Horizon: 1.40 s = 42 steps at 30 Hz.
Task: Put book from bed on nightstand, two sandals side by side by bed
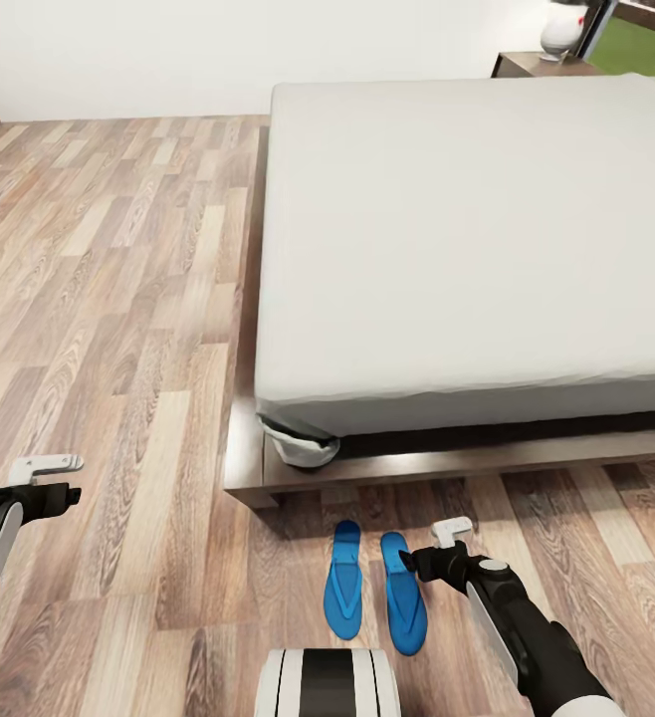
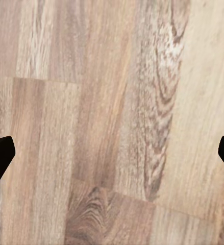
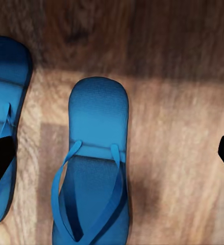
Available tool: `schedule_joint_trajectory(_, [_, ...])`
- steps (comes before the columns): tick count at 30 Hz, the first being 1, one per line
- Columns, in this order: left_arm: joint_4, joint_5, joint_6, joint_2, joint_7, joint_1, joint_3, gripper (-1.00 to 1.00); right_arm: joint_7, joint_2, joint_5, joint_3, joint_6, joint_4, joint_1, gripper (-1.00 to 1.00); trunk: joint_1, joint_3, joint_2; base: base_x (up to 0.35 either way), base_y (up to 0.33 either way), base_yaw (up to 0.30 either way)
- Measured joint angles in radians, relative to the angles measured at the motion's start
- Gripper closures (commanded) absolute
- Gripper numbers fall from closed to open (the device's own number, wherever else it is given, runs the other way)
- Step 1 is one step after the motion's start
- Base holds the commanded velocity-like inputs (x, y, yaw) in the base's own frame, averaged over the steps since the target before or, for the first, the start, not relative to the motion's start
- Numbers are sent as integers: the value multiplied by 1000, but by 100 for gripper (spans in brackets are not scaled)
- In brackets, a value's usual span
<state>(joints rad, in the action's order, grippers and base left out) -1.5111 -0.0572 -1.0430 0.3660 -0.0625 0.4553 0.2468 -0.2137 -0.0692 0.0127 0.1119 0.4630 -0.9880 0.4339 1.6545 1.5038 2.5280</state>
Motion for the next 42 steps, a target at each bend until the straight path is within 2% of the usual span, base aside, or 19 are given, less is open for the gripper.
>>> schedule_joint_trajectory(9, [0, 1, 0, 0, 0, -1, -1, -100, 0, 0, 0, 0, 3, 0, 0, -100, -4, -35, -2, 0, 0, 0])
schedule_joint_trajectory(20, [2, 1, 0, 0, -2, -2, -1, -100, 5, -1, -1, 0, 34, 4, -3, -100, -4, -35, -2, 0, 0, 0])
schedule_joint_trajectory(26, [4, 3, 0, 0, -3, -2, -1, -100, 8, -29, -1, 1, 61, 8, -16, -100, -4, -35, -2, 0, 0, 0])
schedule_joint_trajectory(30, [5, 3, 1, 0, -4, -2, -1, -100, 8, -57, -1, 0, 69, 21, -39, -100, -4, -35, -2, 0, 0, 0])
schedule_joint_trajectory(35, [5, 4, 1, 0, -4, -2, -1, -100, 5, -73, 2, -2, 72, 30, -55, -100, -6, -54, -3, 0, 0, 0])
schedule_joint_trajectory(42, [6, 4, 1, 0, -4, -2, -1, -100, 2, -80, 2, -2, 72, 32, -73, -100, -9, -81, -5, 0, 0, 0])
